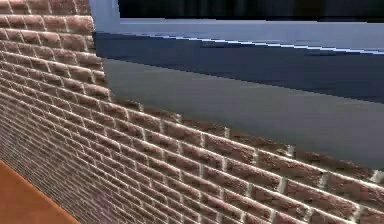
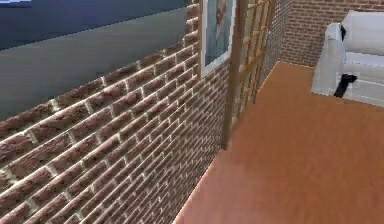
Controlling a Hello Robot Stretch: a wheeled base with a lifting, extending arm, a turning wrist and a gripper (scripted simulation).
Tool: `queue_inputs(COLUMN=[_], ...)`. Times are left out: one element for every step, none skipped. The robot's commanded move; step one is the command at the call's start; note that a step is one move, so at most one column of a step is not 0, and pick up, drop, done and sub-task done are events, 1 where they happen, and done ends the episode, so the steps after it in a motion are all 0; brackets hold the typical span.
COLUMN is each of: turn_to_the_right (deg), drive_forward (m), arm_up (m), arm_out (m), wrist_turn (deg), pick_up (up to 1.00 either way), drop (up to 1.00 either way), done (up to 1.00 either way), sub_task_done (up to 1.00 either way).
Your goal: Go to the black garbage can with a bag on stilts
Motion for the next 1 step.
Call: queue_inputs(turn_to_the_right=[-45.0], drive_forward=[0.00], arm_up=[0.00], arm_out=[0.00], wrist_turn=[0.0], pick_up=[0.00], drop=[0.00], done=[0.00], sub_task_done=[0.00])
